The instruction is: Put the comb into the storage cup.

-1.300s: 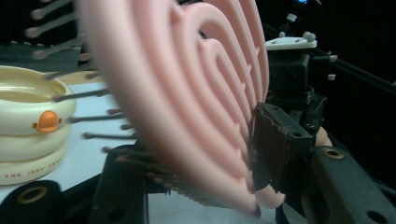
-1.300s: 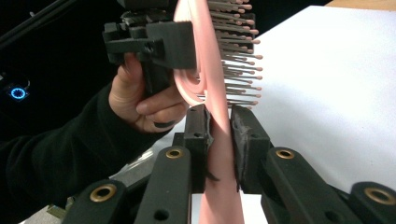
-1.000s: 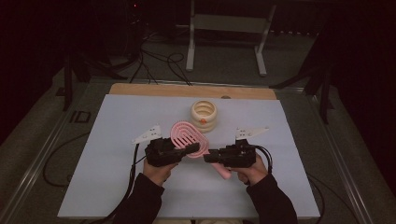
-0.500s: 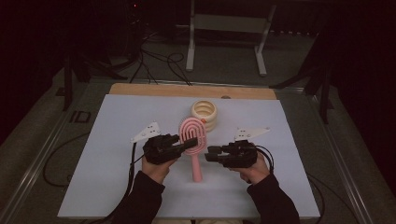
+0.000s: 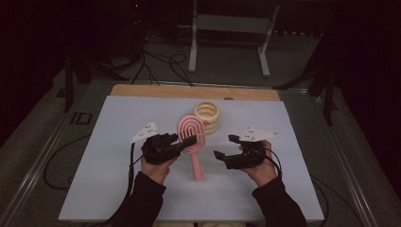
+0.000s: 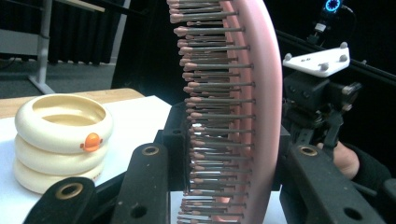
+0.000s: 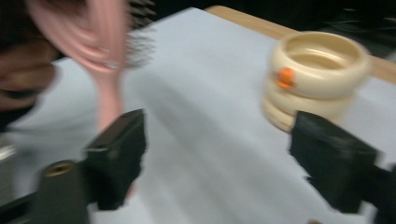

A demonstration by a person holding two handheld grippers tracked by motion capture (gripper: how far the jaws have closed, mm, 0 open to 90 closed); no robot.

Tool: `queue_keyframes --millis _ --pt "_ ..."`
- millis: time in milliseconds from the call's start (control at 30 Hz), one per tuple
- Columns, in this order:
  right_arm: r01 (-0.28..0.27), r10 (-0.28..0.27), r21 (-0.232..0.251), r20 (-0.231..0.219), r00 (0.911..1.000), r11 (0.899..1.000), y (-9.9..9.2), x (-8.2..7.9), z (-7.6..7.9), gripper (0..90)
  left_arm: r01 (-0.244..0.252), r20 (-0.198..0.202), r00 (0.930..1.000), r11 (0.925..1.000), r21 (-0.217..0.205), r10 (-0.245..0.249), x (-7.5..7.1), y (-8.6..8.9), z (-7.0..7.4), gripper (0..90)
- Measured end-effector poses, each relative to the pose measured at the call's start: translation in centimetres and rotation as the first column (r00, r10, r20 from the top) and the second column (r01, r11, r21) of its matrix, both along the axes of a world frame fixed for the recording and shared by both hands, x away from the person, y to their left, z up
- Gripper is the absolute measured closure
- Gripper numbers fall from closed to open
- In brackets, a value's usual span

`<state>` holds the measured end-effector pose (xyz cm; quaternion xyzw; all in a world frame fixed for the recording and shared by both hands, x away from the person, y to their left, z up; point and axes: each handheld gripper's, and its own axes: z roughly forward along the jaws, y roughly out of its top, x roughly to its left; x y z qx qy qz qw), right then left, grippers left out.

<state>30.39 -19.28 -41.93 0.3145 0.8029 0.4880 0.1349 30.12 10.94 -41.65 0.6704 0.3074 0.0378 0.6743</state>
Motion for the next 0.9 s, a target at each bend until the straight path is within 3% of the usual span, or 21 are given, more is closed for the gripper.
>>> queue_keyframes --millis 133,200,233,267,333,467,567,667,767,900 --pt "0.077 -0.075 -0.067 0.032 0.9967 0.995 -0.3 -0.2 -0.7 8.3 -0.009 0.0 1.0 1.0 0.002 0.009 0.1 0.2 0.1 65.3" --pt "0.077 -0.075 -0.067 0.032 0.9967 0.995 -0.3 -0.2 -0.7 8.3 -0.014 0.0 0.9999 0.9999 0.004 0.014 0.1 0.3 0.1 65.3" --pt "0.115 -0.113 -0.086 0.032 0.9931 0.99 -0.5 -0.2 -1.0 8.3 -0.014 0.0 0.9999 0.9999 0.004 0.014 0.1 0.3 0.1 65.3" --pt "0.115 -0.113 -0.086 0.032 0.9931 0.99 -0.5 -0.2 -1.0 7.4 -0.022 0.002 0.9997 0.9997 -0.004 0.022 0.0 0.5 0.3 65.3" --pt "0.174 -0.171 -0.126 0.039 0.9845 0.977 -1.0 -0.2 -1.7 7.1 -0.024 0.004 0.9997 0.9997 -0.001 0.024 0.0 0.7 0.4 65.3" --pt "0.234 -0.231 -0.137 0.038 0.9721 0.962 -1.5 -0.2 -2.1 7.1 -0.032 0.003 0.9995 0.9995 -0.004 0.032 0.1 1.0 0.5 65.3" --pt "0.289 -0.284 -0.13 0.058 0.9571 0.948 -2.1 -0.3 -2.5 7.2 -0.037 0.005 0.9993 0.9993 -0.007 0.037 0.1 1.2 0.6 65.3" --pt "0.295 -0.291 -0.121 0.056 0.9552 0.948 -2.5 -0.5 -2.7 7.2 -0.038 0.003 0.9993 0.9992 -0.008 0.038 0.1 1.2 0.6 65.3" --pt "0.312 -0.301 -0.111 0.105 0.9479 0.944 -3.1 -1.3 -3.1 7.2 -0.042 0.001 0.9991 0.9991 -0.006 0.042 0.2 1.3 0.7 65.3" --pt "0.33 -0.319 -0.1 0.116 0.9407 0.939 -3.7 -1.8 -3.4 7.2 -0.047 0.0 0.9989 0.9989 -0.006 0.047 0.3 1.4 0.7 65.3"
